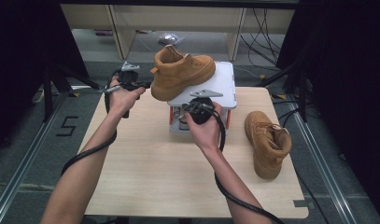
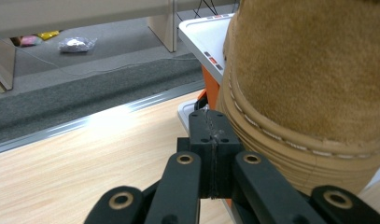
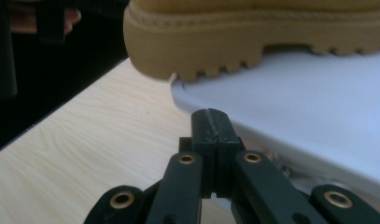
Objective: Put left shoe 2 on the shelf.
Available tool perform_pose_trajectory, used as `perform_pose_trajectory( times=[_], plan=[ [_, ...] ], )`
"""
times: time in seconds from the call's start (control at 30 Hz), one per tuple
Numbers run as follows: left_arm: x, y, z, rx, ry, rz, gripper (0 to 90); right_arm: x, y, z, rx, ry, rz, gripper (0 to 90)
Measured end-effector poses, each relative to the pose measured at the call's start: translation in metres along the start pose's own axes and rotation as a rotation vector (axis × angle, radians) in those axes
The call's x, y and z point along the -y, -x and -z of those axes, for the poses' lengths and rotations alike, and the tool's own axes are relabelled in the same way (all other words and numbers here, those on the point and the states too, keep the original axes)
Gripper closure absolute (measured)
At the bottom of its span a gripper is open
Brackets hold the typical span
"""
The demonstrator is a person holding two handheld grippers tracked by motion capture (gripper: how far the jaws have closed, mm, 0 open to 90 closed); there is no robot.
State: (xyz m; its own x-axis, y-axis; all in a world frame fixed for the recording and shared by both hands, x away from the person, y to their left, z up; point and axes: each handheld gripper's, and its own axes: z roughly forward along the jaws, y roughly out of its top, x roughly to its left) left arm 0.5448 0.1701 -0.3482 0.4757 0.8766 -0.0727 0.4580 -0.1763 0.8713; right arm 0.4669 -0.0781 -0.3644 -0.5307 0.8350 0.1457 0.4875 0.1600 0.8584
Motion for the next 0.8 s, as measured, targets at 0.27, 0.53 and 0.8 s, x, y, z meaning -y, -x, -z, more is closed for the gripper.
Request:
perform_pose_trajectory(
  times=[0.27,0.53,0.8],
  plan=[
    [0.006,0.000,-0.001,0.022,0.013,-0.002,90.0,-0.021,-0.002,-0.028,0.034,0.020,-0.062,90.0],
    [0.006,0.002,0.000,0.027,0.008,-0.022,90.0,-0.022,0.000,-0.040,0.066,0.017,-0.091,90.0],
    [0.005,0.006,0.003,0.009,-0.007,-0.049,90.0,-0.023,-0.001,-0.042,0.066,0.020,-0.098,90.0]
  ],
)
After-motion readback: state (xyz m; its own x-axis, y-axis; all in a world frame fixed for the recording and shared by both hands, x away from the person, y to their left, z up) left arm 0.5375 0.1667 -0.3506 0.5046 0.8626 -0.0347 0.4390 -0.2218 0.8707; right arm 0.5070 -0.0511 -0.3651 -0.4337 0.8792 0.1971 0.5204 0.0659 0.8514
